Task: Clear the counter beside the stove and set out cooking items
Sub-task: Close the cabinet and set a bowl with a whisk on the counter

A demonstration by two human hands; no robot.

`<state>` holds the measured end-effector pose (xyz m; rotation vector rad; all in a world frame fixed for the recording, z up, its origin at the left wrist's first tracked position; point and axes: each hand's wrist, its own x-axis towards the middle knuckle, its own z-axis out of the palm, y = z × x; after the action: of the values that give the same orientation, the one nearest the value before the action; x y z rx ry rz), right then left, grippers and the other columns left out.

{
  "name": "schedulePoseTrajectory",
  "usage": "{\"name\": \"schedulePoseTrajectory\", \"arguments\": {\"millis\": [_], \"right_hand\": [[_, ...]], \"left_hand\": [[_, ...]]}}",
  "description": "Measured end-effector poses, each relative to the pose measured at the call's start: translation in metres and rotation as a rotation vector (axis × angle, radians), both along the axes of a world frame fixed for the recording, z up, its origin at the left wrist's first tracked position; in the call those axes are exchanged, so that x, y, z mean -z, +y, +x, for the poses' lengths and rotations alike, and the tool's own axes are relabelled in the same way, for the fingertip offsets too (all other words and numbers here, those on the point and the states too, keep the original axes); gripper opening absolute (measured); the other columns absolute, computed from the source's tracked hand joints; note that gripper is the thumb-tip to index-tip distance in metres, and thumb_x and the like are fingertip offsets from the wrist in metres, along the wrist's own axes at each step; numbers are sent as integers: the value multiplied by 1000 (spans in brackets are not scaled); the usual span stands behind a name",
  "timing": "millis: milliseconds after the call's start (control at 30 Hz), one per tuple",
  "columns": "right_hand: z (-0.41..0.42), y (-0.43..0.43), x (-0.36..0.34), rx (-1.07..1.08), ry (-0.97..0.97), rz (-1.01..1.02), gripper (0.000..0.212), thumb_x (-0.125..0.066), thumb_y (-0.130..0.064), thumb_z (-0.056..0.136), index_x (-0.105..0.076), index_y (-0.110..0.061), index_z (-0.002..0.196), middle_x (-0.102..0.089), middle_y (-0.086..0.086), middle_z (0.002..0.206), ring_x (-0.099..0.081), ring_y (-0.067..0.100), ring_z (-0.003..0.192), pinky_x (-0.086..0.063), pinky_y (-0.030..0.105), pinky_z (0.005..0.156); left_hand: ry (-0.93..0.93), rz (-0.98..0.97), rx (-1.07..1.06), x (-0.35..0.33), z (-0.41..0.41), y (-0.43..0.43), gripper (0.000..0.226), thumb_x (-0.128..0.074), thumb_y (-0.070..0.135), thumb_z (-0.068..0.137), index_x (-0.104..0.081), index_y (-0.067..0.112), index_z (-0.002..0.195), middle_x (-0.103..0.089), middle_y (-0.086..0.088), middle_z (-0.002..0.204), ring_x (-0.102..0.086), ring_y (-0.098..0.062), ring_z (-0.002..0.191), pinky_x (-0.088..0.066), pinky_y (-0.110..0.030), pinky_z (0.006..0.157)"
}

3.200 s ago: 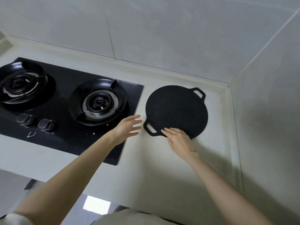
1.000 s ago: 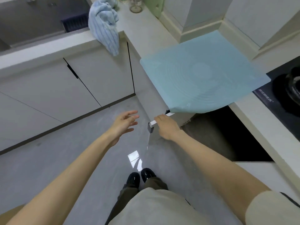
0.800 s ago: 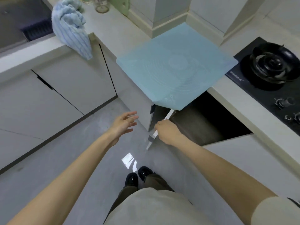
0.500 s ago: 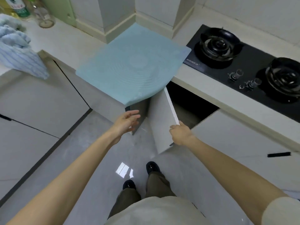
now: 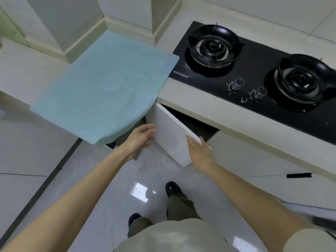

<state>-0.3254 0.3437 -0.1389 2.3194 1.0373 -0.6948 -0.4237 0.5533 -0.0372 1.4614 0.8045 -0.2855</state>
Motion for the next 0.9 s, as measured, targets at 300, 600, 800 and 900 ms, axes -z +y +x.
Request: {"name": "schedulePoseTrajectory", "arguments": {"millis": [300,600,800,900], "right_hand": [[50,-17,14,-108,-197,-116,76,-43,-29,98,4,0,150,26,12,156,9,20,148,8,48,118],[71,-41,26,-181,-254,10,66,-33,-18,102,9,5,147,24,11,157,14,20,147,12,34,115],[62,-56,10,-76,-79,78,81,-47,-12,95,11,6,148,21,18,157,13,25,148,6,39,120],[54,-66,-5,-120,-26,152,80,-48,-11,94,6,-1,151,14,14,160,9,27,148,4,44,120]], "left_hand": [[30,-4,-72,3,67,-24,34,-55,22,97,-55,23,130,-59,0,128,-59,-17,114,-46,-38,102],[46,13,-81,2,70,-35,39,-54,21,97,-51,21,136,-56,0,133,-57,-19,117,-46,-36,101],[15,9,-76,-6,58,-51,38,-55,21,97,-51,22,134,-57,-1,132,-57,-20,118,-46,-36,100],[-12,3,-66,-8,49,-61,35,-56,20,97,-53,24,131,-58,0,130,-58,-18,115,-48,-33,96]]}}
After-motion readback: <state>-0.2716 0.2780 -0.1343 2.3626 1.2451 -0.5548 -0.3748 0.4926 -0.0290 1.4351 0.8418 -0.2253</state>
